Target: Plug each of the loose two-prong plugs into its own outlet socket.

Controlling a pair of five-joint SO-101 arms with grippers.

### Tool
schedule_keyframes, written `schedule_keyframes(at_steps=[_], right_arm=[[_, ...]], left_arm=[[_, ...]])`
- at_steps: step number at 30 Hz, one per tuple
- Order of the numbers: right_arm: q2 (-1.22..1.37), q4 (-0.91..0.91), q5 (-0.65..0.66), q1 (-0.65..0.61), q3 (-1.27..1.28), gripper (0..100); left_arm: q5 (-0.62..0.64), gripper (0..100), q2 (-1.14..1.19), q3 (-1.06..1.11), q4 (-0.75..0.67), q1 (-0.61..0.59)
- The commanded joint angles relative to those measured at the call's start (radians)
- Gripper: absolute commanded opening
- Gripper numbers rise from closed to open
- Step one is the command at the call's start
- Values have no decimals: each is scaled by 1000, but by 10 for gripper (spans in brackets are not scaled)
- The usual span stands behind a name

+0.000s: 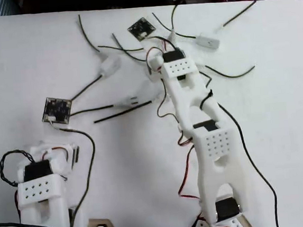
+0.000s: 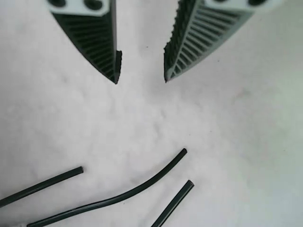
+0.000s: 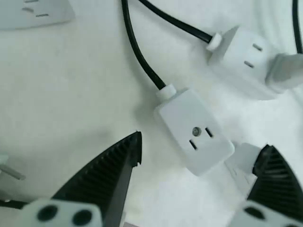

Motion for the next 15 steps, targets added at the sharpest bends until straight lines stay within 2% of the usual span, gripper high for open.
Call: schedule_keyframes(at_steps=[1, 8, 11, 15], right_arm=[[5, -62, 20, 4, -8, 361], [81, -119, 20, 2, -29, 334], [134, -105, 20, 4, -94, 221], [191, 30, 20, -4, -230, 45]], left_arm=[[2, 161, -19, 0, -14, -1], [2, 161, -21, 9, -17, -4], [0, 161, -21, 14, -20, -2], [0, 161, -22, 14, -20, -2]])
